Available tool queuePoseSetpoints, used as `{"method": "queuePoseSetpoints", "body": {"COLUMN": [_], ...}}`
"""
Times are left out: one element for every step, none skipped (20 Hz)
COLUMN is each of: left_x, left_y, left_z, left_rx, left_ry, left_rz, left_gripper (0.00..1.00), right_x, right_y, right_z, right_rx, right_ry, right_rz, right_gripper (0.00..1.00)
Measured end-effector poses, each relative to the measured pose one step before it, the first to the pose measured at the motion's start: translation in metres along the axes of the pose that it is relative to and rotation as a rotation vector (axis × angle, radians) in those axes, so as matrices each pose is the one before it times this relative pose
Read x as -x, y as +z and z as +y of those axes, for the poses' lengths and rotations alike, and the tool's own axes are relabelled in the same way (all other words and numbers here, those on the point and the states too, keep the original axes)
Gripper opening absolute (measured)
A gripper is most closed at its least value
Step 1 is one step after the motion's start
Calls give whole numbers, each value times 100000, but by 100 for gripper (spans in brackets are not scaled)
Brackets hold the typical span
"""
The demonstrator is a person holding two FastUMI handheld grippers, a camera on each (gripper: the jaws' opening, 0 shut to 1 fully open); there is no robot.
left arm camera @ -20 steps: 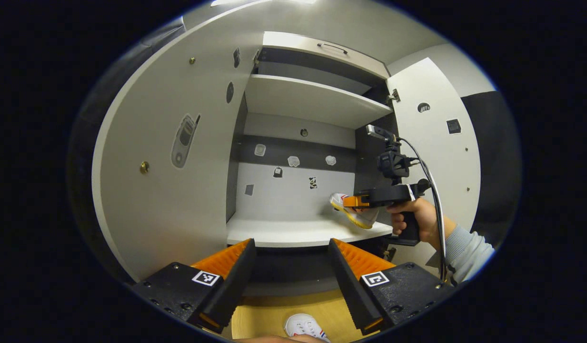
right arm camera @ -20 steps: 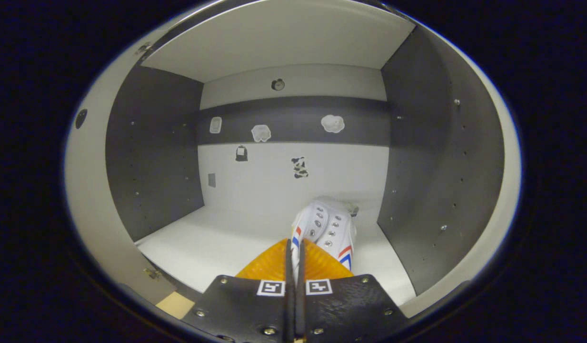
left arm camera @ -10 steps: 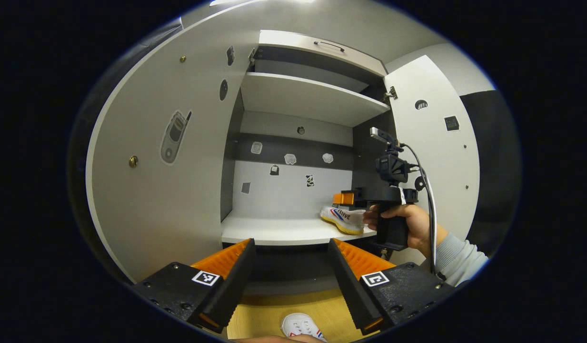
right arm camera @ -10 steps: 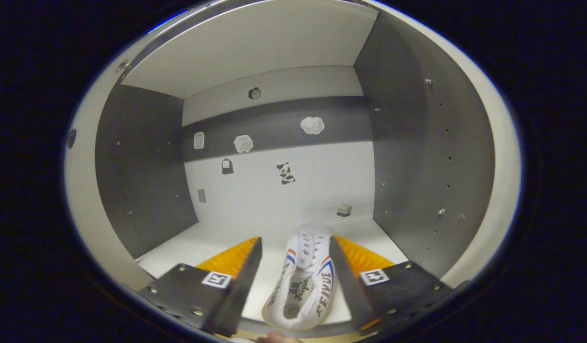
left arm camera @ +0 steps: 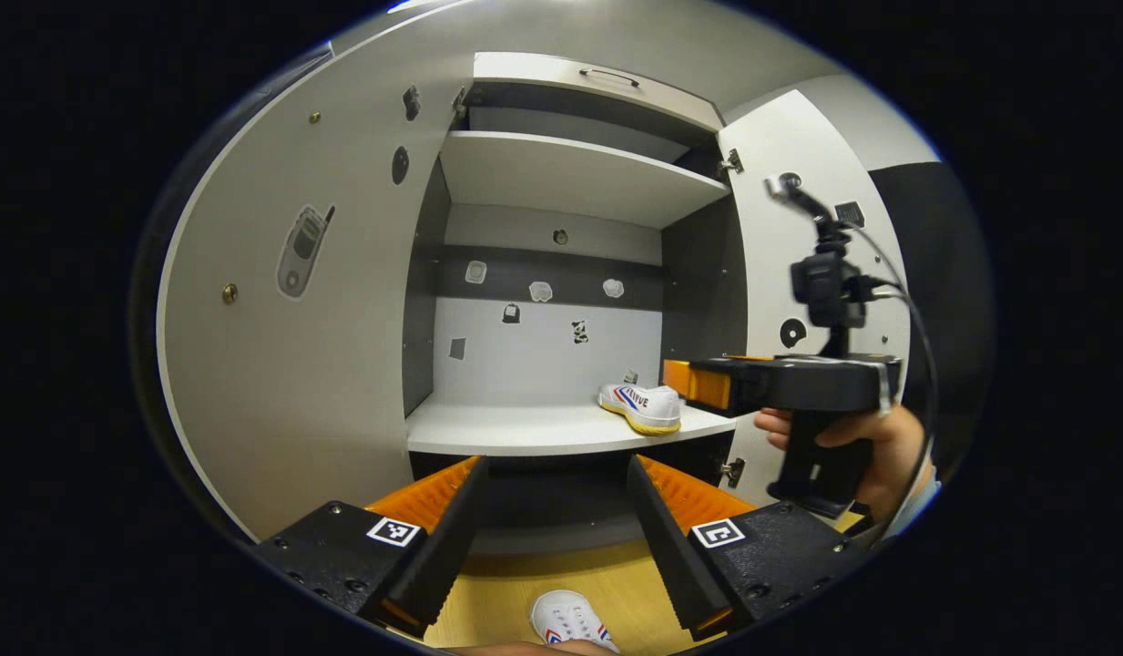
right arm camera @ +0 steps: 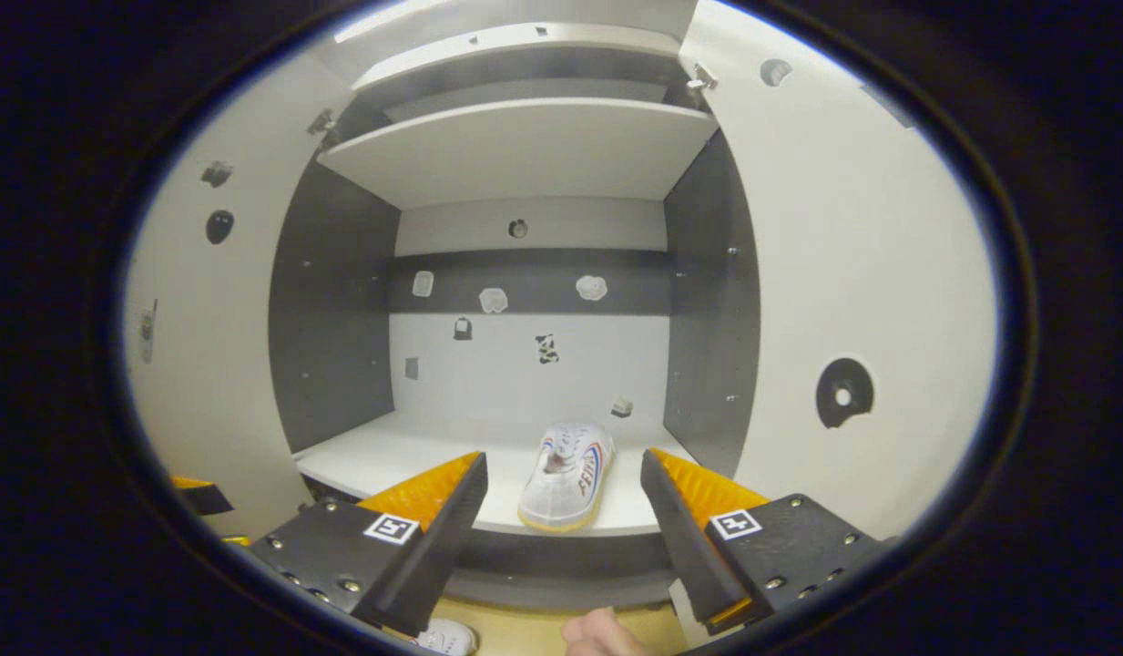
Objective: Grab one shoe with the right hand and put it into the shoe cabinet, grab the other shoe with the left hand and put it into the shoe cabinet; then close the right door with the right hand and the left door with the left hand.
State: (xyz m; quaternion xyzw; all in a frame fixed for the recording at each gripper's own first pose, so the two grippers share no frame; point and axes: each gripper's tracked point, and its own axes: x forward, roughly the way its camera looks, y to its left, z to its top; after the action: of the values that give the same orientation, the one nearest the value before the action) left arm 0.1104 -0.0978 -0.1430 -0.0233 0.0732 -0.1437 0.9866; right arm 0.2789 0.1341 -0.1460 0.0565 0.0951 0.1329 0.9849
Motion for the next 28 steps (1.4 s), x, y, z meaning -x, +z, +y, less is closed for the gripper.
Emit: {"method": "queuePoseSetpoints", "body": {"left_x": [-73,-45,21,3,-8,-46,-40,-56,-42,2,-120,2,-63,-53,-8,2,-6,-263,-366,-364,-358,-260,-291,-392,-377,-299,-129,49], "left_y": [-318,-272,-323,-378,-357,-253,-387,-248,-408,-409,-266,-890,-1318,-1529,-1859,-2279,-2279,-2091,-1738,-1943,-2410,-2300,-2183,-1189,-808,-1080,-1486,-1331], "left_z": [-98,-59,-144,-156,-240,-347,-254,-286,-189,-211,-151,220,446,119,-42,108,321,415,185,517,631,318,-49,-102,-126,-24,-8,71], "left_rx": [-52,264,297,-410,-720,-9,-328,305,-1075,-176,-1284,-1089,-259,969,370,765,-284,1322,-940,59,135,1038,671,837,1283,756,487,269], "left_ry": [785,637,424,18,-546,-417,-373,123,28,457,253,1914,1902,628,-219,62,718,1426,510,1048,1393,366,-1365,-1566,-1653,-967,-587,107], "left_rz": [982,1021,823,1142,905,700,986,437,907,70,-466,1005,1690,1884,2437,3620,3181,1941,1221,1343,3646,5184,4356,2203,590,2354,3989,4577], "left_gripper": [93,93,93,93,93,93,93,93,92,92,92,92,92,93,93,93,93,93,93,93,93,93,93,94,91,91,91,91], "right_x": [1572,1645,1737,1657,1574,1535,1462,1508,1484,1399,1065,867,585,606,334,163,95,175,44,-18,-99,35,-22,-74,-71,-76,39,33], "right_y": [53,-154,-385,-398,-624,-641,-957,-890,-751,-867,-814,-523,-544,-436,-213,-66,-161,-144,-404,-180,-196,-174,-138,-95,-295,-270,-381,-233], "right_z": [-532,-440,-233,-361,-63,-359,-481,-514,-386,-356,-47,-290,-233,-106,-167,-205,-120,-130,-77,-161,-333,-294,-229,-179,-186,-268,-270,-284], "right_rx": [-395,292,306,160,171,290,868,1415,-316,-393,-482,-980,-737,-70,-271,-750,-597,-742,-448,-608,-893,-1297,-1598,-1713,-1489,-894,-119,343], "right_ry": [-1732,-705,-571,-258,631,6,-817,-618,-1081,-722,-89,-236,50,814,487,209,451,677,970,595,96,-15,223,298,115,-150,-280,-491], "right_rz": [-797,-602,-201,-361,80,-123,498,141,-26,516,239,-37,244,-63,-684,-1388,-1212,-881,-238,-343,-227,-218,-313,-244,147,514,725,483], "right_gripper": [100,100,100,100,100,100,100,100,100,100,100,100,99,100,100,100,98,100,100,100,100,100,100,100,100,100,100,100]}}
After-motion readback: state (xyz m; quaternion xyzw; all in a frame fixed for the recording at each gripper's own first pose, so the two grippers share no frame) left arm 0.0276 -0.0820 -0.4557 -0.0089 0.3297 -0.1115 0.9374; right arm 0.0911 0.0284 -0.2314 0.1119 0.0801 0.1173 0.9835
